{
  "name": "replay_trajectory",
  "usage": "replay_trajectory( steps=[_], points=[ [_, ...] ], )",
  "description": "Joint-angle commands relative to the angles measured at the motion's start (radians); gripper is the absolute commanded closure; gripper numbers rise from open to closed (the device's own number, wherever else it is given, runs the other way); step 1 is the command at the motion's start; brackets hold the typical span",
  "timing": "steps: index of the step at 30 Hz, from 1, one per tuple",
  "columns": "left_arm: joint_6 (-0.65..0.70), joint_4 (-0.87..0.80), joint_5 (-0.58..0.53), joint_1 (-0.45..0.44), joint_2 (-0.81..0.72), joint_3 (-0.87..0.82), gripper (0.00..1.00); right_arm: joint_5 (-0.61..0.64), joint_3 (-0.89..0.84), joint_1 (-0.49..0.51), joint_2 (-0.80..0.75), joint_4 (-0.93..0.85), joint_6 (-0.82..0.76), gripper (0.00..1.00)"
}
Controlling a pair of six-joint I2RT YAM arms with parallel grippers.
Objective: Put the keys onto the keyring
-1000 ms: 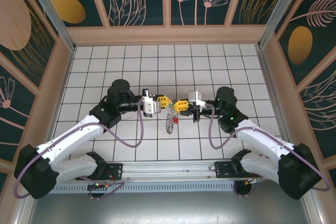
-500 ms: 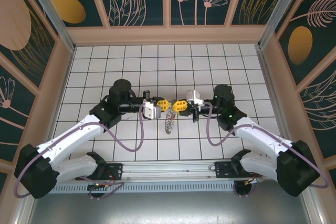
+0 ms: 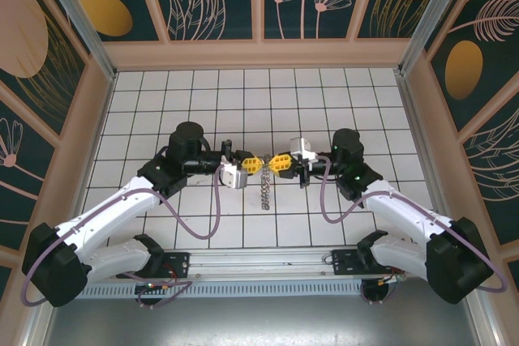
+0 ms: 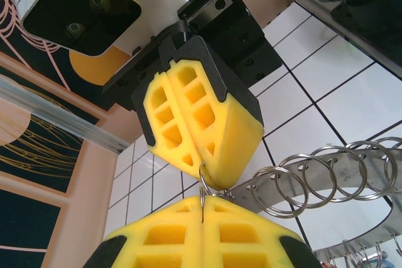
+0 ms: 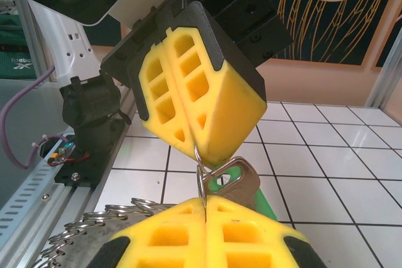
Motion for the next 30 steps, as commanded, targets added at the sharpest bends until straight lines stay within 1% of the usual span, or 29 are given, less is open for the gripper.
replay_trajectory(
  steps=[1,6,7,11,16,20,25,30],
  points=[
    [0.040,-0.041,0.042,0.002,0.012,0.029,1.00,-0.040,0.029,-0.005,-0.017,0.062,0.015,1.00],
    [0.064,-0.065,0.055,-0.005,0.015,0.033,1.00,-0.042,0.028,-0.005,-0.015,0.077,0.033,1.00],
    [0.069,-0.070,0.056,-0.006,0.016,0.033,1.00,-0.042,0.026,-0.032,-0.017,0.084,0.039,1.00],
    [0.082,-0.077,0.055,-0.010,0.014,0.025,1.00,-0.039,0.017,-0.041,-0.022,0.127,0.071,1.00],
    [0.038,-0.022,0.063,-0.010,-0.012,0.006,1.00,-0.036,0.011,-0.050,-0.025,0.133,0.085,1.00],
    [0.034,-0.021,0.059,-0.010,-0.019,0.000,1.00,-0.028,0.003,-0.053,-0.029,0.164,0.112,1.00],
    [-0.005,0.036,0.070,-0.016,-0.019,-0.022,1.00,-0.029,-0.002,-0.050,-0.016,0.218,0.163,1.00],
    [-0.004,0.047,0.072,-0.029,-0.003,-0.020,1.00,-0.013,-0.014,-0.047,-0.015,0.240,0.182,1.00]
  ],
)
